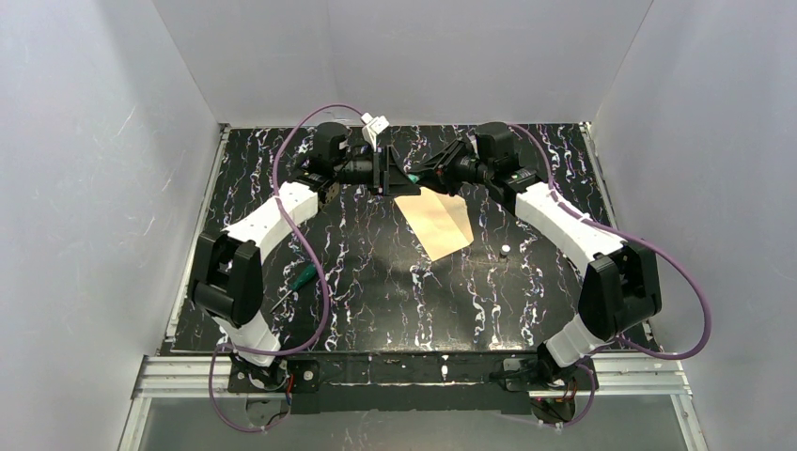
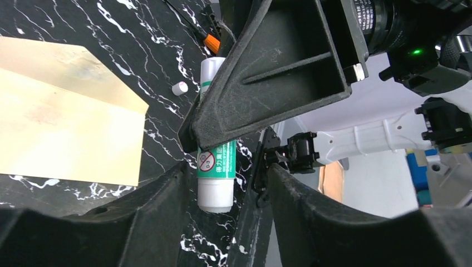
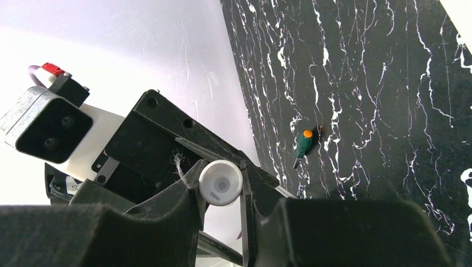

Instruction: Place the letter into the envelope and seal it

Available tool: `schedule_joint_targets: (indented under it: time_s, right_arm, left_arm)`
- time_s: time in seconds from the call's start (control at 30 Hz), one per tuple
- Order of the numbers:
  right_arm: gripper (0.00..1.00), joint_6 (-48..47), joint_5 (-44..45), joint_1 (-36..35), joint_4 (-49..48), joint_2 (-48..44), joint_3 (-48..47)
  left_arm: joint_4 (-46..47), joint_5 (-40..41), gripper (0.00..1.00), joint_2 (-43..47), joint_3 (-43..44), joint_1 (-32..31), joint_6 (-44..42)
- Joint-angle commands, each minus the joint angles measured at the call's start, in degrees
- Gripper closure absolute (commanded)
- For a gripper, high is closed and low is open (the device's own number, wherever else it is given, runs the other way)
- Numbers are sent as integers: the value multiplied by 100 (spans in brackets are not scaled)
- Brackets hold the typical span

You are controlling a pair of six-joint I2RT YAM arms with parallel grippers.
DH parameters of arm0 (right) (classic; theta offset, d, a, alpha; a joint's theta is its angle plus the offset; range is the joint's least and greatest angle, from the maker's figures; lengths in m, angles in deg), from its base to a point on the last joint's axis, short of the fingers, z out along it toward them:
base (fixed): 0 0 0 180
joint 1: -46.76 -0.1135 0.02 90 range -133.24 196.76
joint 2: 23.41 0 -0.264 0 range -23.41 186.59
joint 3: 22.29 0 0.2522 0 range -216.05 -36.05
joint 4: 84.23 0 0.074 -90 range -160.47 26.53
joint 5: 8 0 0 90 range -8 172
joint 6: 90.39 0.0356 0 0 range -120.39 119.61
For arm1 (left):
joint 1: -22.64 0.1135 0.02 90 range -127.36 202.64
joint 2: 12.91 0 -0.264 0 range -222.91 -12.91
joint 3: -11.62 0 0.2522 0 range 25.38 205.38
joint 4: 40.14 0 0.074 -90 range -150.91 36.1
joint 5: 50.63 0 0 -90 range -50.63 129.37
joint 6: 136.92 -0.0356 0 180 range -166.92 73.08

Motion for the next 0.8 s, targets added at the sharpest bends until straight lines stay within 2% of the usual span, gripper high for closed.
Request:
schedule_joint_targets:
  time_s: [0.0, 0.13, 0.4, 0.57, 0.67, 0.7, 0.77]
  right_arm:
    - [99, 75, -258, -11, -353, -236, 39]
    - [99, -4, -357, -11, -343, -237, 77]
    - [99, -152, -521, -3, -292, -246, 83]
    - [99, -151, -640, -5, -363, -203, 39]
    - [99, -272, -829, -7, -351, -101, -51]
    - [95, -396, -931, -11, -302, -56, -124]
    - [78, -575, -1165, -3, -393, 11, -246]
  left_arm:
    - [17, -449, 52, 47, 122, 71, 239]
    - [17, -532, 61, -11, 167, 114, 318]
    - [17, -684, 69, -27, 84, 232, 382]
    - [17, -745, 85, -43, 82, 237, 404]
    - [17, -813, 99, -62, 116, 236, 378]
    - [17, -839, 100, -56, 113, 237, 338]
    - [17, -974, 100, -46, 120, 237, 219]
